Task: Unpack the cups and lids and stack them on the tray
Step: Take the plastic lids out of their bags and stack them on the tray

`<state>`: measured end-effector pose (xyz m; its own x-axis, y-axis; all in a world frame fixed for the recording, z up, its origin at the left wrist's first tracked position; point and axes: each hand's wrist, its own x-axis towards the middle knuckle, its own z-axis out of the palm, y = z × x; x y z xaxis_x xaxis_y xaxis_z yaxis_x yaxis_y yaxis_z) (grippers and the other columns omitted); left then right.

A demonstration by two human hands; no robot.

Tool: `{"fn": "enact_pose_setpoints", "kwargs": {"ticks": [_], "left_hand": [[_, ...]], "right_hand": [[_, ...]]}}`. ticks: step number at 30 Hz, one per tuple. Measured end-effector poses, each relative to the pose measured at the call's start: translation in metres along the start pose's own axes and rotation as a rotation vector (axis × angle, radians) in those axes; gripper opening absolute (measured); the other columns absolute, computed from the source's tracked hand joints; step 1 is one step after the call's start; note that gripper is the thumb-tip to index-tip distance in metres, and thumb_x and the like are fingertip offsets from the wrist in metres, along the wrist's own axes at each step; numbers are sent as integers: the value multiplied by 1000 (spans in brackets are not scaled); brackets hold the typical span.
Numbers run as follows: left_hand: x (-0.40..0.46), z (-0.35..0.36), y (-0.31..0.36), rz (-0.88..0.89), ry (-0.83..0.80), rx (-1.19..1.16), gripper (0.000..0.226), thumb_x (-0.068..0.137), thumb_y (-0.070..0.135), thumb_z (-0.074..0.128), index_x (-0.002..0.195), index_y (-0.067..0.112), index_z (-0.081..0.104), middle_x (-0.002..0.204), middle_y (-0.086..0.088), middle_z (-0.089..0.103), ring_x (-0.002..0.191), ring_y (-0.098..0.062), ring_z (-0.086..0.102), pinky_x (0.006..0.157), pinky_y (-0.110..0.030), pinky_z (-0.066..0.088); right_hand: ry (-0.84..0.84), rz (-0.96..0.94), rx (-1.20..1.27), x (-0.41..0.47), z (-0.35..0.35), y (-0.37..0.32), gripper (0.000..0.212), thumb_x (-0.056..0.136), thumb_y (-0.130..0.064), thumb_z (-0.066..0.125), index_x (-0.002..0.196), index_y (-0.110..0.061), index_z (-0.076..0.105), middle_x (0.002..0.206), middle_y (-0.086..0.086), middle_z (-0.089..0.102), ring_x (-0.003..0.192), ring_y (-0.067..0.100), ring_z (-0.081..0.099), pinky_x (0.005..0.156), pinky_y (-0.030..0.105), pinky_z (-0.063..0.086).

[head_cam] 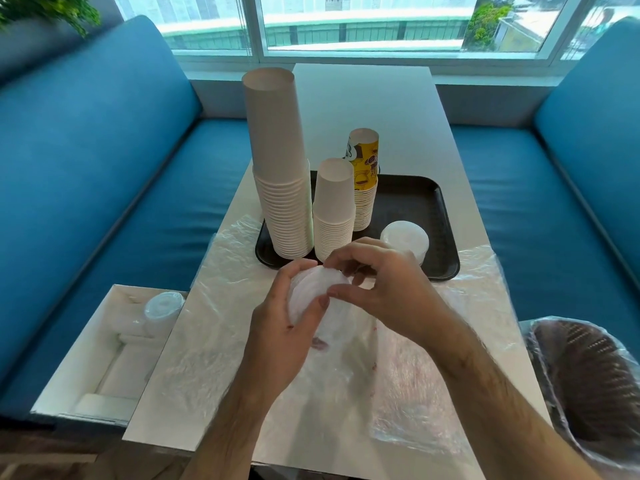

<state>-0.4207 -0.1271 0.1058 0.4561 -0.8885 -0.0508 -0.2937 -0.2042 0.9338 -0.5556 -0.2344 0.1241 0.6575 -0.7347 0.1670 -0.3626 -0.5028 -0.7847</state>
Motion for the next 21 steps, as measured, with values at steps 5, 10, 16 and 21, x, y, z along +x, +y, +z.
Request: {"fn": "enact_pose_setpoints", "kwargs": {"ticks": [5,10,16,21], "left_hand": [[0,1,-1,-9,-4,-5,46,77,53,62,119,56,43,115,34,46,93,-1,58,70,-22,61],[0,1,-2,10,-24,-13,48,77,52,63,120,54,42,111,38,44,93,0,58,67,-20,60],[5,-3,-6,-10,-64,-161,21,100,38,48,116,51,44,113,33,48,98,15,56,64,-8,52],[7,-4,-7,-58,-3,-295,31,91,52,41,118,44,52,116,24,56,103,-4,62,71,-34,63]], "right_hand": [[8,22,8,-2,-3,2,37,76,-27,86,110,-32,73,96,-24,63,92,2,59,82,13,54],[-20,22,21,0,-5,1,33,77,-23,85,100,-37,66,95,-29,58,97,-4,56,81,5,50],[-161,76,121,-1,-10,5,26,88,-22,77,96,-36,56,95,-20,67,91,1,64,82,18,57],[-106,174,427,0,-7,11,25,87,-13,76,104,-19,58,89,-3,73,87,18,72,84,32,61]]}}
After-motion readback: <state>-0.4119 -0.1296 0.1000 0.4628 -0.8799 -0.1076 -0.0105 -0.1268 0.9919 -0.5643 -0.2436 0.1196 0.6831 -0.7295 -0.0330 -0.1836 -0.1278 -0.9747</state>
